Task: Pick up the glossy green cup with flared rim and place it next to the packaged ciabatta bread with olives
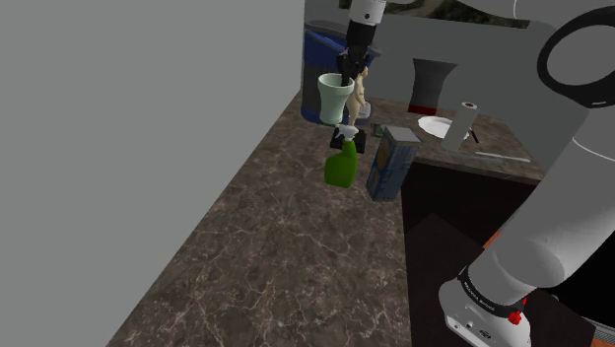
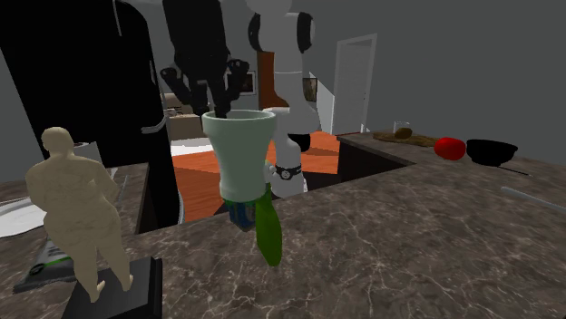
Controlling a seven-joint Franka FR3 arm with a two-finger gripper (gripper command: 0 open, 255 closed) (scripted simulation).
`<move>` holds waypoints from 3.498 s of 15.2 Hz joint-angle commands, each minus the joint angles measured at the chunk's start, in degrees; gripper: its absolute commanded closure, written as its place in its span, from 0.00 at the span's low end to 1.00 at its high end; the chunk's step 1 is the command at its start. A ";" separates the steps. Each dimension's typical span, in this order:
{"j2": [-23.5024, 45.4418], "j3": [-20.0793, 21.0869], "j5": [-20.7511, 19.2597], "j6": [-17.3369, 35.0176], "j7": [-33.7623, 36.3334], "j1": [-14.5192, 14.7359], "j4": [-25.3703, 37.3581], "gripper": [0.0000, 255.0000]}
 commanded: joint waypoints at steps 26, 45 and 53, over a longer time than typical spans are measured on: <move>4.32 -12.21 2.19 -0.20 -28.08 -15.65 1.37 1.00; 4.65 -11.93 2.67 14.26 -29.57 -15.24 -12.84 1.00; 6.16 -11.76 3.39 19.91 -30.46 -15.24 -17.09 1.00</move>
